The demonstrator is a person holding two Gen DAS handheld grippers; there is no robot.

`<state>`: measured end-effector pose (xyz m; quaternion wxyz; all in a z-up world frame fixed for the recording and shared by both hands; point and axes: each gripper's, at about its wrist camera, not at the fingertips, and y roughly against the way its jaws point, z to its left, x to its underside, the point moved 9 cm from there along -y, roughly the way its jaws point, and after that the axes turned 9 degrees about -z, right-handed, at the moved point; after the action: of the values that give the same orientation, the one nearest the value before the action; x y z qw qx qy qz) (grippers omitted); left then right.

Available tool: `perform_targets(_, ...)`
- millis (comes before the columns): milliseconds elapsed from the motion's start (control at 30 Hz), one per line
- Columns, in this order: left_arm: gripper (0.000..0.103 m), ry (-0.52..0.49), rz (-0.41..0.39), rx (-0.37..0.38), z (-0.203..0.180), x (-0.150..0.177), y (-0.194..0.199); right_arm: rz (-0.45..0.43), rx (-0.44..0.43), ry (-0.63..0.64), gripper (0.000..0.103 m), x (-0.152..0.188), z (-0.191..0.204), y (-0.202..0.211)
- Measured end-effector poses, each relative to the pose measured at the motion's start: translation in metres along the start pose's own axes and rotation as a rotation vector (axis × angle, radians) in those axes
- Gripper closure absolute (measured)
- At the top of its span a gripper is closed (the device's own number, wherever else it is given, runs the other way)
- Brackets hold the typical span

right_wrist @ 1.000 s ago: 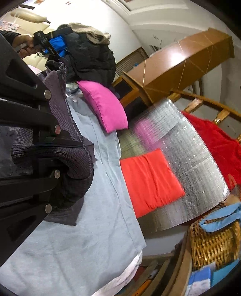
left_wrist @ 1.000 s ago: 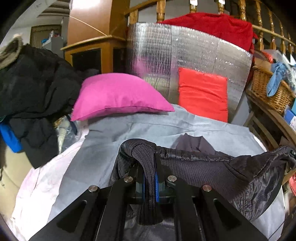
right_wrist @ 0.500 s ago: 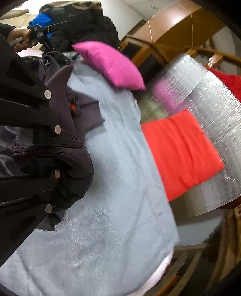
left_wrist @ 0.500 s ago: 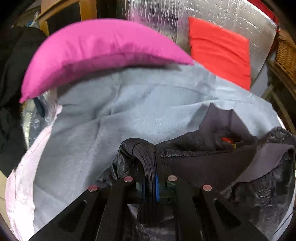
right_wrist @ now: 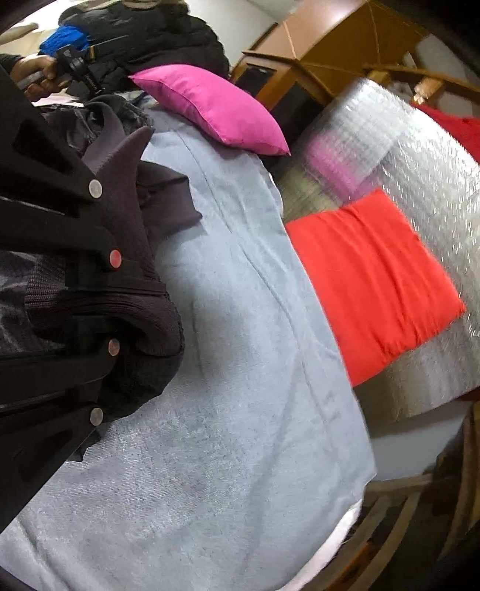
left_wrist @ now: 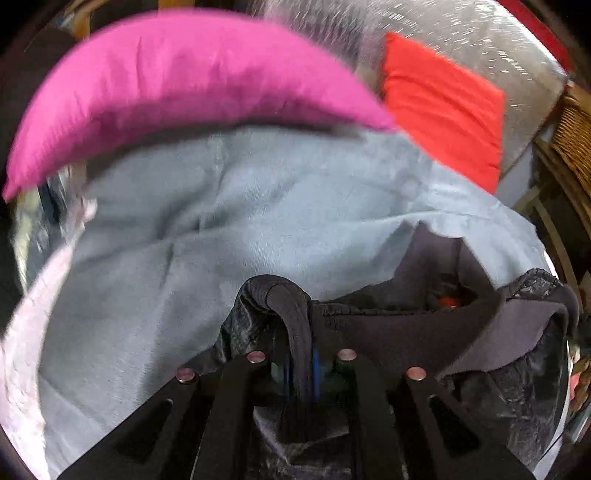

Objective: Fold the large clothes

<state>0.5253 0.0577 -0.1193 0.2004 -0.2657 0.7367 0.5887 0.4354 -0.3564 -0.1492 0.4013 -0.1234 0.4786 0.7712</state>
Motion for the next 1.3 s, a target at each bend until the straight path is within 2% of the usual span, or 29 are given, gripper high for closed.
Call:
perform_targets(133, 0.086, 0.129, 0.004, 0.068, 0.008, -0.001, -0.007, 0.019, -0.050, -0.117, 0.092, 0.006, -0.013, -0.013)
perform_targets(233, 0.079, 0.187, -0.018, 0.120, 0.012, -0.008, 0.003, 0.026, -0.060, -0.136, 0.092, 0.004, -0.012, -0.011)
perform_targets(267, 0.073, 0.196, -0.027, 0.119, 0.013, -0.010, 0.006, 0.032, -0.059, -0.139, 0.091, 0.003, -0.011, -0.010)
perform_targets(300, 0.051, 0.204, -0.056, 0.096, 0.018, -0.014, 0.011, 0.036, -0.062, -0.149, 0.091, 0.002, -0.011, -0.009)
perform_targets(367, 0.021, 0.228, -0.158, 0.028, 0.033, -0.025, 0.029, 0.036, -0.072, -0.178, 0.086, 0.000, -0.011, -0.007)
perform_targets(400, 0.019, 0.253, -0.214, 0.005, 0.043, -0.031, 0.040, 0.027, -0.083, -0.193, 0.083, -0.003, -0.010, -0.005)
perform_targets(433, 0.019, 0.273, -0.241, 0.003, 0.049, -0.034, 0.049, 0.017, -0.092, -0.198, 0.074, -0.005, -0.008, -0.003)
perform_targets(467, 0.019, 0.291, -0.249, 0.012, 0.056, -0.036, 0.057, -0.007, -0.100, -0.191, 0.047, -0.010, -0.006, 0.004)
perform_targets(533, 0.019, 0.296, -0.261, 0.018, 0.065, -0.036, 0.069, -0.069, -0.073, -0.182, 0.002, -0.021, -0.006, 0.017)
perform_targets(667, 0.019, 0.249, -0.312, -0.016, 0.089, -0.016, 0.102, -0.143, -0.039, -0.161, 0.002, -0.033, -0.011, 0.051)
perform_targets(733, 0.019, 0.233, -0.314, -0.008, 0.098, 0.004, 0.115, -0.153, -0.047, -0.093, 0.002, -0.024, -0.007, 0.072)
perform_targets(867, 0.019, 0.214, -0.292, 0.022, 0.106, 0.063, 0.136, -0.136, -0.027, 0.090, 0.002, 0.028, -0.001, 0.111)
perform_targets(1000, 0.019, 0.189, -0.256, 0.033, 0.097, 0.112, 0.137, -0.100, 0.052, 0.170, 0.002, 0.086, -0.028, 0.132)
perform_targets(1133, 0.019, 0.189, -0.211, 0.046, 0.081, 0.145, 0.128, -0.114, 0.073, 0.092, 0.002, 0.124, -0.056, 0.153)
perform_targets(1200, 0.019, 0.239, -0.212, 0.040, 0.081, 0.157, 0.132, -0.137, 0.065, 0.011, 0.002, 0.139, -0.067, 0.166)
perform_targets(1267, 0.019, 0.316, -0.246, 0.047, 0.084, 0.166, 0.142, -0.168, 0.019, -0.116, 0.002, 0.159, -0.076, 0.181)
perform_targets(1300, 0.018, 0.360, -0.268, 0.058, 0.084, 0.172, 0.148, -0.156, -0.006, -0.159, 0.002, 0.169, -0.077, 0.183)
